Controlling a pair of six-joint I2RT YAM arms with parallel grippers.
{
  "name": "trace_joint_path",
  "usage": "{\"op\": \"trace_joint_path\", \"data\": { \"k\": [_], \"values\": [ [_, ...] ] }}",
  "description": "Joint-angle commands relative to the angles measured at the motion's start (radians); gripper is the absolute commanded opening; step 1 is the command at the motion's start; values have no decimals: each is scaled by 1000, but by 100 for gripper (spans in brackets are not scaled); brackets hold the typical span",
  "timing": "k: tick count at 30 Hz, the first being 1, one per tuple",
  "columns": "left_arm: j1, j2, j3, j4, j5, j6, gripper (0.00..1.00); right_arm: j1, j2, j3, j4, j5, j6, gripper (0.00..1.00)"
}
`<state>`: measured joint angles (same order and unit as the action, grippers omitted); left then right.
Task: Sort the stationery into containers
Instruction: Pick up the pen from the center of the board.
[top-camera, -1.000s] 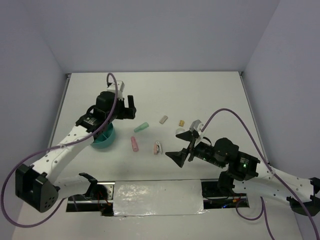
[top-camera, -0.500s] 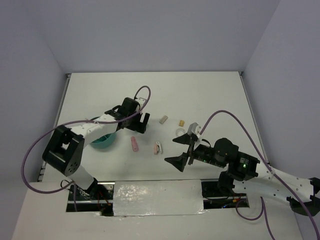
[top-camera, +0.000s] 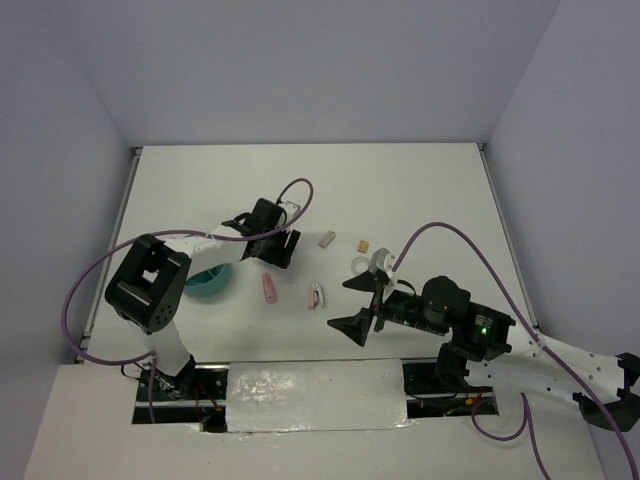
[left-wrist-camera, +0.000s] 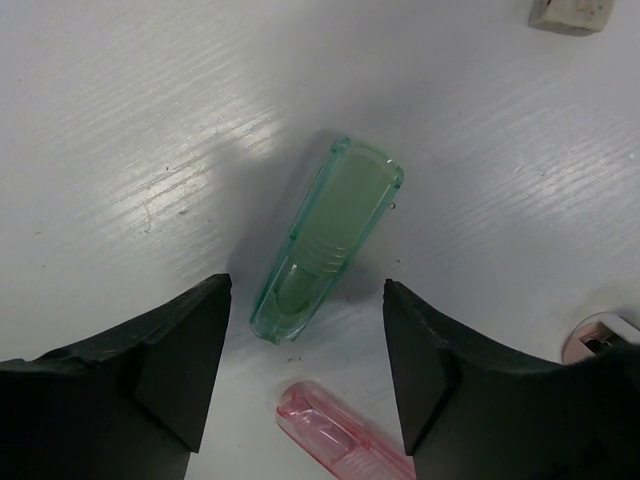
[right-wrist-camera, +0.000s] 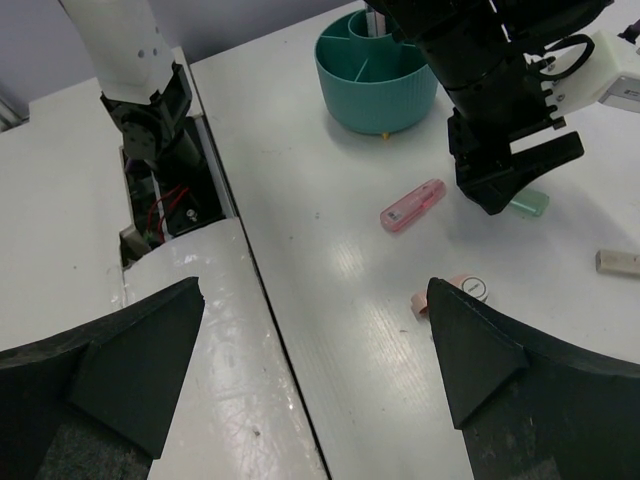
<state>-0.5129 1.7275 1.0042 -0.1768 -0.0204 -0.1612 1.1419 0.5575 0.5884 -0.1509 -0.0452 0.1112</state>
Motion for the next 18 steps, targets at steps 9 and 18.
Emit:
{"op": "trace_joint_path", "data": {
  "k": [9,18],
  "values": [
    [17,55,2,79,33,17,53,-2,-5,4,22,-21,-18,100],
    [17,27,2,80,33,-20,0,-2,-5,1,30,40,31,100]
  ]
}}
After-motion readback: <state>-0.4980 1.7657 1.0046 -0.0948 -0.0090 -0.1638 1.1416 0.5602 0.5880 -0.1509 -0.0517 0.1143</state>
